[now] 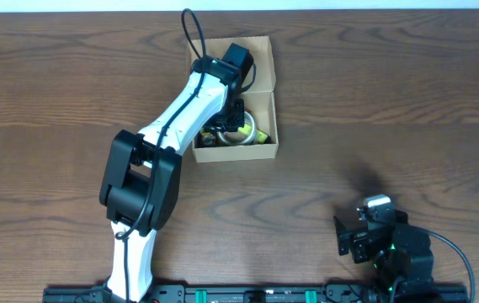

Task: Pack container
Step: 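Lift the tape roll into the box and release it, then raise the left gripper and move both grippers to the box lid, then grip the lid flap edges with both grippers, then fold the lid down over the box with both grippers, then press the closed lid down with the right gripper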

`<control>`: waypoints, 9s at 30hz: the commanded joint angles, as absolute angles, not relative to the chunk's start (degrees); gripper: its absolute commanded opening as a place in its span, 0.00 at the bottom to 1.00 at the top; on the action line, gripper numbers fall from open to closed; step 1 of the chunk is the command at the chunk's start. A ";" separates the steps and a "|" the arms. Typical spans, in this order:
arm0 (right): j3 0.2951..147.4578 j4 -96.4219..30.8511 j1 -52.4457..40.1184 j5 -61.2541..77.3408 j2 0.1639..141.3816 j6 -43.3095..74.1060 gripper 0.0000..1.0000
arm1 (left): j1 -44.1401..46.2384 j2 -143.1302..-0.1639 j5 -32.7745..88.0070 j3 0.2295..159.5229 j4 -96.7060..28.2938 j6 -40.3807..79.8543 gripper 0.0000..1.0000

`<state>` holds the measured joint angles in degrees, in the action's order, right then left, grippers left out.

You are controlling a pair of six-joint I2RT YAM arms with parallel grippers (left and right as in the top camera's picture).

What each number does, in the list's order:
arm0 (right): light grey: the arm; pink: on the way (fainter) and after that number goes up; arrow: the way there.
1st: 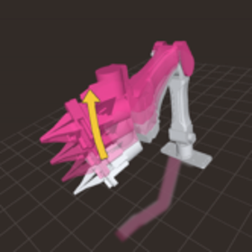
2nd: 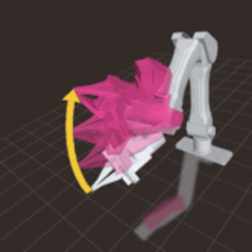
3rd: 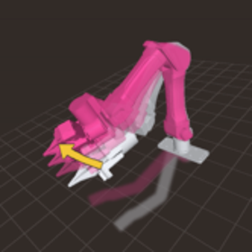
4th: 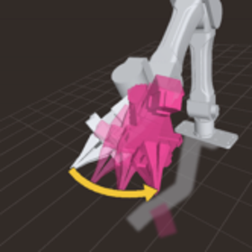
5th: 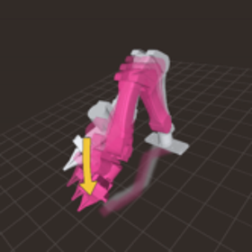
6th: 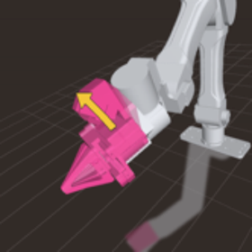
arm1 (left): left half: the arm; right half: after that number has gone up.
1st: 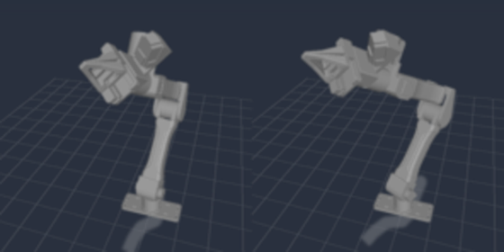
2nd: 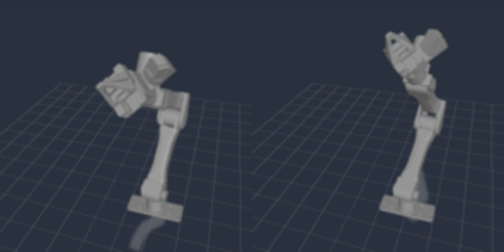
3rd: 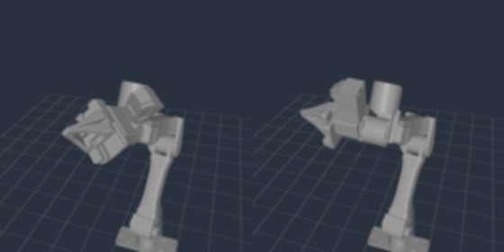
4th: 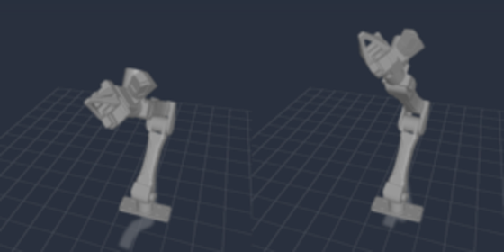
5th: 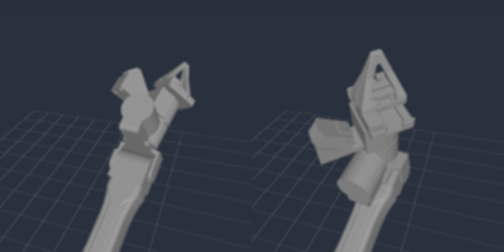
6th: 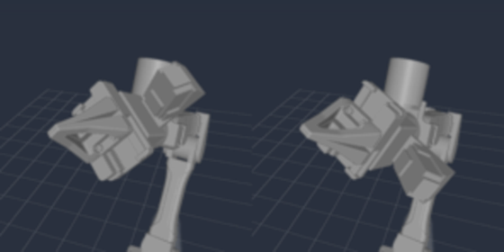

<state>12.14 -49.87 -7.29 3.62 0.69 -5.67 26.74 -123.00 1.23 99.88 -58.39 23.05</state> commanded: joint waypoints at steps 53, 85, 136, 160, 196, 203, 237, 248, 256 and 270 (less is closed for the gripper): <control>11.81 -50.39 -6.83 3.44 0.34 -6.28 0.99 | 25.91 -83.48 -12.99 99.66 -53.93 22.74 0.95; 22.44 -35.42 -6.83 19.35 11.38 1.89 0.99 | 24.16 -83.77 -12.95 99.63 -60.66 22.72 0.95; 63.33 9.98 -5.34 23.55 112.31 35.86 0.01 | -6.04 -126.37 32.53 99.63 -36.10 40.77 0.05; 74.52 12.23 -12.64 28.32 123.26 40.69 0.01 | 0.03 -131.76 43.05 99.63 -30.94 42.44 0.06; 75.75 20.32 -14.13 35.57 119.66 40.05 0.01 | -2.35 -130.47 60.84 102.17 -29.61 34.61 0.06; 75.75 17.93 -14.35 36.38 117.47 37.15 0.01 | -2.35 -130.15 63.96 102.19 -29.54 33.89 0.05; 75.75 0.75 -15.84 41.34 105.69 25.23 0.01 | -2.22 -120.90 54.85 102.19 -51.11 18.44 0.05; 75.75 -10.31 -17.21 38.00 100.18 19.22 0.01 | -2.17 -115.00 42.85 102.19 -56.90 14.24 0.05; 75.75 -14.87 -23.11 37.19 99.92 17.87 0.01 | -0.03 -108.84 33.45 102.19 -61.78 10.09 0.05; 75.72 -26.17 -32.99 23.07 99.98 17.04 0.01 | 7.97 -102.61 10.39 102.19 -68.07 7.75 0.05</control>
